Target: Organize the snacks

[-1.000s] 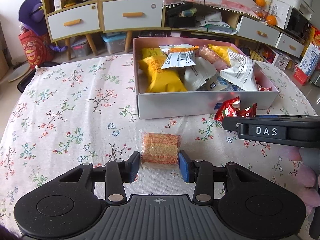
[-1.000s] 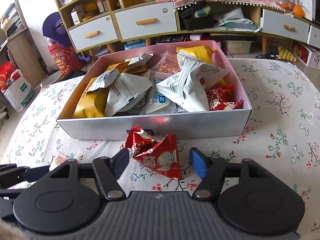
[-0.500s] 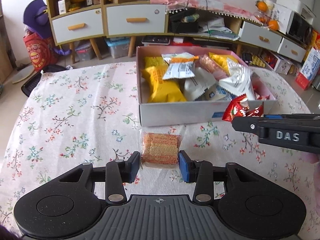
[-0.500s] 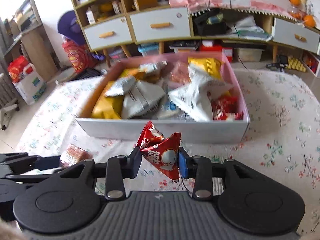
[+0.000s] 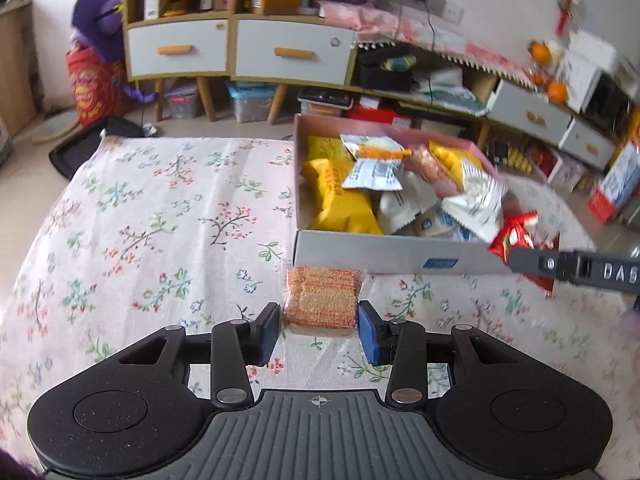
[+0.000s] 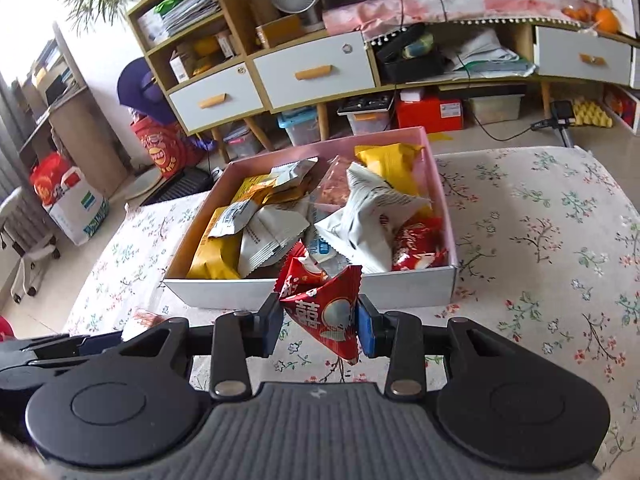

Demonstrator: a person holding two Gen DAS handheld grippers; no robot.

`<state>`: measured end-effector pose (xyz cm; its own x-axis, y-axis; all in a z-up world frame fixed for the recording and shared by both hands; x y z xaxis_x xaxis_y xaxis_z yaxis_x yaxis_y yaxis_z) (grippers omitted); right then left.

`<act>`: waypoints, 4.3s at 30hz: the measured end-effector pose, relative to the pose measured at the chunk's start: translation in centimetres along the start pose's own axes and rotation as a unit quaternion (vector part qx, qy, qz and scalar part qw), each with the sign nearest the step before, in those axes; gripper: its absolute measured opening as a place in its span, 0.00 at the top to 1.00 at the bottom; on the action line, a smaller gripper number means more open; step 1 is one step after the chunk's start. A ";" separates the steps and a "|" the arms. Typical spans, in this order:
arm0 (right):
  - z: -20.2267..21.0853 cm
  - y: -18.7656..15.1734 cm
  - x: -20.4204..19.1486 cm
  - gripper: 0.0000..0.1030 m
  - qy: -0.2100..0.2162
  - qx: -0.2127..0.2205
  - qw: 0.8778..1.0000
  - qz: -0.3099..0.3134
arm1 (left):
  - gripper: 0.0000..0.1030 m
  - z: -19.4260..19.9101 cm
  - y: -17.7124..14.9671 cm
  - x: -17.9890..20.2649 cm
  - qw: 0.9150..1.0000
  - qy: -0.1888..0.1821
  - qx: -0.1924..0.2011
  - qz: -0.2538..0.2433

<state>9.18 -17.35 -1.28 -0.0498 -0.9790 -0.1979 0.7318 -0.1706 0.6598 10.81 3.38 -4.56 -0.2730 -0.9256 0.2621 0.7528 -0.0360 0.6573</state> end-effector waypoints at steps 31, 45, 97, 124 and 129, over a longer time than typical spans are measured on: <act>-5.2 7.3 1.1 0.65 0.006 0.011 1.000 -0.018 | 0.62 -7.7 10.1 0.6 0.998 -0.017 0.028 -0.054; -8.2 8.9 0.3 0.57 -0.004 0.003 0.999 -0.032 | 0.54 -10.6 11.5 0.9 0.995 -0.032 0.027 -0.092; 7.7 -2.5 2.3 0.02 -0.101 0.001 0.995 -0.002 | 0.03 5.0 -3.9 6.2 0.996 0.072 -0.044 -0.023; 7.8 -4.0 0.5 0.01 -0.124 -0.008 0.991 0.047 | 0.03 6.4 -3.6 7.0 0.996 0.089 -0.023 -0.022; 7.6 -4.1 0.2 0.01 -0.124 -0.010 0.991 0.050 | 0.02 6.4 -3.6 7.0 0.996 0.088 -0.023 -0.022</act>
<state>0.98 -17.74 1.53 -0.1408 -0.9886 0.0532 0.7546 -0.0724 0.6521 2.35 -0.60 -0.61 -0.1999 -0.9743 0.1039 0.7709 -0.0909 0.6305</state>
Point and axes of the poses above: each gripper's, at about its wrist camera, not at the fingertips, and z roughly against the way its jaws point, x to its right, y to its top, the point moved 3 cm from there along -z, roughly the way its jaws point, and after that the axes turned 8 degrees about -y, right-handed, at the moved point
